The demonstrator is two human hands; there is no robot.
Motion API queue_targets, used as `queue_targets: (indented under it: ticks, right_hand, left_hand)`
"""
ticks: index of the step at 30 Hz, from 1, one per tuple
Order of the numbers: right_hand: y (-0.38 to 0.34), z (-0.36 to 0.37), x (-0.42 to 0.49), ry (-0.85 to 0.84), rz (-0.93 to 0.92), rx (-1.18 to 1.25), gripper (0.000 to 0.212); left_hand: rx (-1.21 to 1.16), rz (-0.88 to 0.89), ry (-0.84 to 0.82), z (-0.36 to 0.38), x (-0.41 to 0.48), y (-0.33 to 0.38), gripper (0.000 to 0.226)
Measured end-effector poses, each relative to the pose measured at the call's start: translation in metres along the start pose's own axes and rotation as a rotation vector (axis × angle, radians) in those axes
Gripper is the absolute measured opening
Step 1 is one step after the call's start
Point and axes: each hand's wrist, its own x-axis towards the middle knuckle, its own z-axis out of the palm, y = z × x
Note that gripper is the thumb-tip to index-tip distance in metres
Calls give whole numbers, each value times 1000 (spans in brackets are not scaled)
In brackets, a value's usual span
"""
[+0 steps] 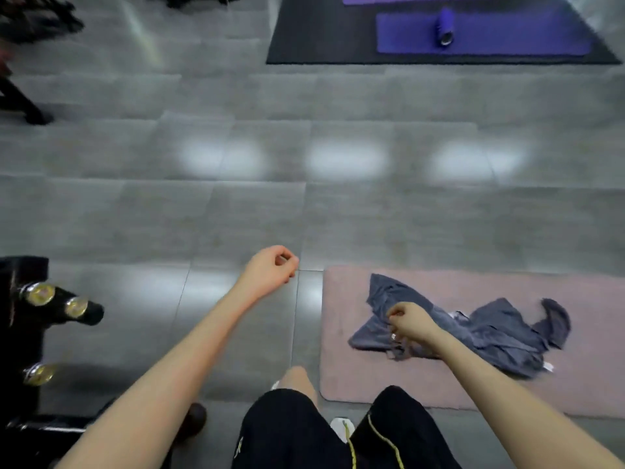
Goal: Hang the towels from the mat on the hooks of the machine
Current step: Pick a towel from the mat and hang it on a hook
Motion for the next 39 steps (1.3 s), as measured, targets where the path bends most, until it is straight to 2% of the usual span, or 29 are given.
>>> queue_targets:
  ticks: [4, 9, 16, 23, 28, 32, 35, 39]
  right_hand:
    - [-16, -47, 73, 89, 104, 108, 19]
    - [-28, -99, 148, 293, 308, 285, 21]
    - [-23, -129, 177, 515, 638, 640, 24]
    - [12, -157, 205, 627, 886, 976, 22]
    - [60, -215, 263, 667, 978, 1199, 20]
    - [87, -291, 308, 633, 951, 1239, 19]
    - [108, -362, 328, 685, 933, 1157, 18]
    - [141, -424, 339, 791, 850, 1174, 16]
  left_hand:
    - [52, 102, -86, -14, 112, 53, 18]
    - [360, 291, -238, -22, 271, 115, 7]
    - [540, 407, -484, 14, 434, 217, 12]
    - [637, 484, -809, 134, 515, 304, 25]
    - [772, 601, -877, 224, 561, 378, 19]
    - [902, 652, -910, 296, 599, 457, 19]
    - [935, 711, -918, 365, 626, 513, 19]
    - [987, 721, -1028, 463, 621, 557, 21]
